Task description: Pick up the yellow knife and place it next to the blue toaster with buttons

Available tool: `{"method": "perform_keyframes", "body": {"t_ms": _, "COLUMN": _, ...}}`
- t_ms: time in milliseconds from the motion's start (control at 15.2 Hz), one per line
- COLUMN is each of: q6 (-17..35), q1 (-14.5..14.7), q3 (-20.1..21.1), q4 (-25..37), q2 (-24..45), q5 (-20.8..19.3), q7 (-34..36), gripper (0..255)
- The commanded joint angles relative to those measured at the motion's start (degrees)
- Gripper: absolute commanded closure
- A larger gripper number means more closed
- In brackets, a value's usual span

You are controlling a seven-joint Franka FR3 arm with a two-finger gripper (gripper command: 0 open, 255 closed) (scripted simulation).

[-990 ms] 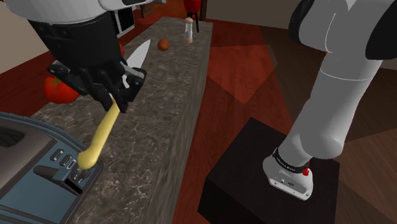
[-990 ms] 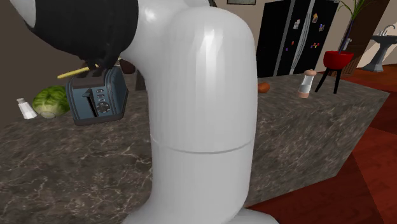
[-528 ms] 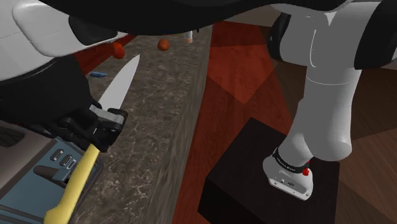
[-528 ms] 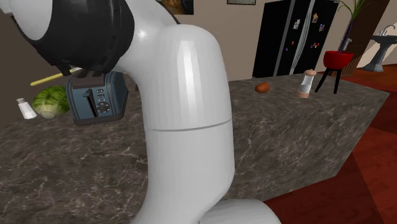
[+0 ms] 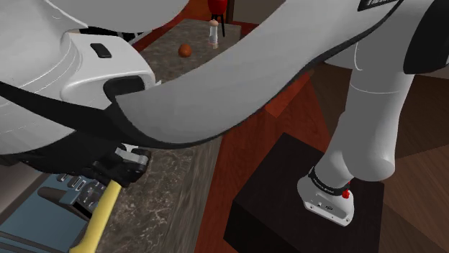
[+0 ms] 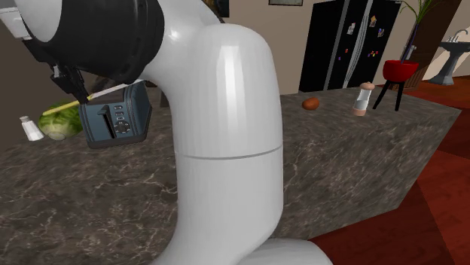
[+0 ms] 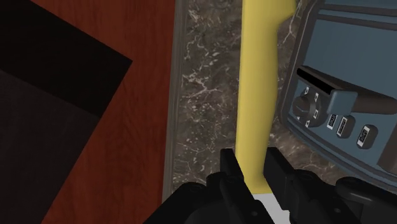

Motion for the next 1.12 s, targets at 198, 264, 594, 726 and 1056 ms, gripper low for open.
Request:
{"method": "perform_keyframes", "body": {"t_ms": 198, "q6": 4.4, "q1": -2.0, "q3": 0.2, "q4": -5.2, "q2": -1.0, "q5": 0.8, "q7": 0.4, "gripper": 255}}
{"method": "perform_keyframes", "body": {"t_ms": 264, "q6": 5.2, "q1": -2.3, "q3": 0.2, "q4": -6.2, "q2": -1.2, "q5": 0.9, "q7": 0.6, "gripper": 255}}
{"method": "perform_keyframes", "body": {"t_ms": 594, "q6": 9.2, "q1": -3.5, "q3": 0.2, "q4": -10.7, "q2": -1.6, "q5": 1.2, "q7": 1.2, "gripper": 255}}
{"method": "perform_keyframes", "body": {"t_ms": 726, "q6": 10.8, "q1": -3.9, "q3": 0.2, "q4": -12.3, "q2": -1.7, "q5": 1.1, "q7": 1.5, "gripper": 255}}
{"method": "perform_keyframes", "body": {"t_ms": 1056, "q6": 14.4, "q1": -4.5, "q3": 0.0, "q4": -16.1, "q2": -1.5, "q5": 0.8, "q7": 2.4, "gripper": 255}}
